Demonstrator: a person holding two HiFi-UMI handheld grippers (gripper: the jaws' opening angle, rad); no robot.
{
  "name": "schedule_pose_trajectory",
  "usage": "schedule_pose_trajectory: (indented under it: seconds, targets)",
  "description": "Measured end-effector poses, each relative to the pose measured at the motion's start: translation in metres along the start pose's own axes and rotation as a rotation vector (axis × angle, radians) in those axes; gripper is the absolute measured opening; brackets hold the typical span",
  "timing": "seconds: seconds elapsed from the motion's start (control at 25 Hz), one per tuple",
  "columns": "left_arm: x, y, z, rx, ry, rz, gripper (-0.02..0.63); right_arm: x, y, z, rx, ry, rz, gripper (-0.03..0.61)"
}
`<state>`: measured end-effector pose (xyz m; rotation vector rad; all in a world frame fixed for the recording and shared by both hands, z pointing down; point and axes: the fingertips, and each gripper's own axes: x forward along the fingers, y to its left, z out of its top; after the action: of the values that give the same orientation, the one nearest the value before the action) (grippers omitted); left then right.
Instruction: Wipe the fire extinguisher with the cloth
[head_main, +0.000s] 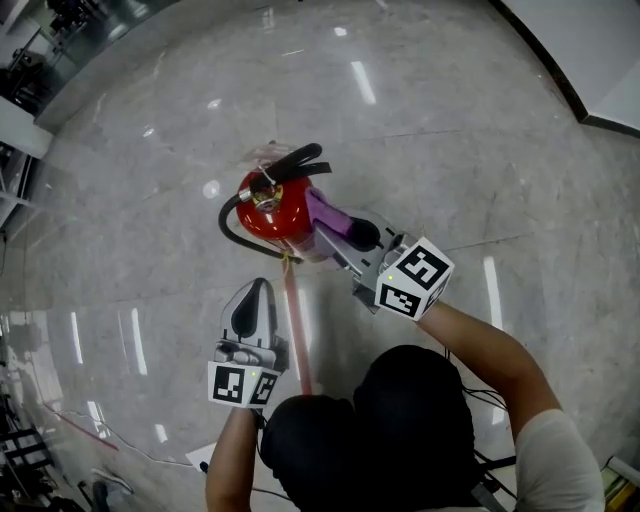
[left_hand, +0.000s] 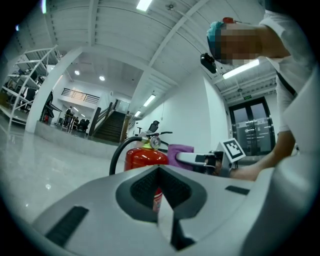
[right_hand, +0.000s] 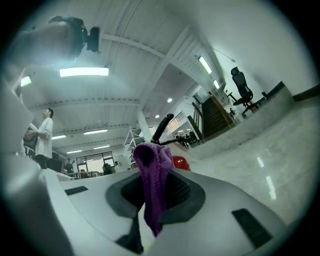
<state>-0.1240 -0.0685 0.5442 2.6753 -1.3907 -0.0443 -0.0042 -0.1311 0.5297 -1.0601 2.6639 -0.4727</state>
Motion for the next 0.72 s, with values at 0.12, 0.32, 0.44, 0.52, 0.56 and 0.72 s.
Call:
schedule_pose_trajectory:
  seconds: [0.12,0.32,0.44,0.52,0.56,0.72]
  targets:
    - [-0.003,0.010,0.010,-0.054,-0.030,0.035,0.005,-0.016,0.001,0.009,-0.060,-0.012,0.002,0.057]
    - [0.000,0.005,0.019,-0.014,0.024,0.066,0.006,-0.051,-0.016,0.005,-0.085,0.003,0.002,0.057]
    - [0.000,0.004,0.021,0.043,0.077,0.037,0.006,-0.067,-0.023,-0.007,-0.087,-0.002,-0.027,0.057]
    - [0.005,0.003,0.013,0.064,0.091,-0.001,0.005,-0.070,-0.033,-0.017,-0.115,0.002,-0.047,0.057]
    - [0.005,0.003,0.006,0.066,0.103,-0.023,0.005,-0.069,-0.036,-0.028,-0.120,0.010,-0.058,0.057]
    - [0.007,0.025,-0.019,0.040,0.105,-0.118,0.005,-0.050,-0.038,-0.072,-0.143,0.003,-0.127,0.057]
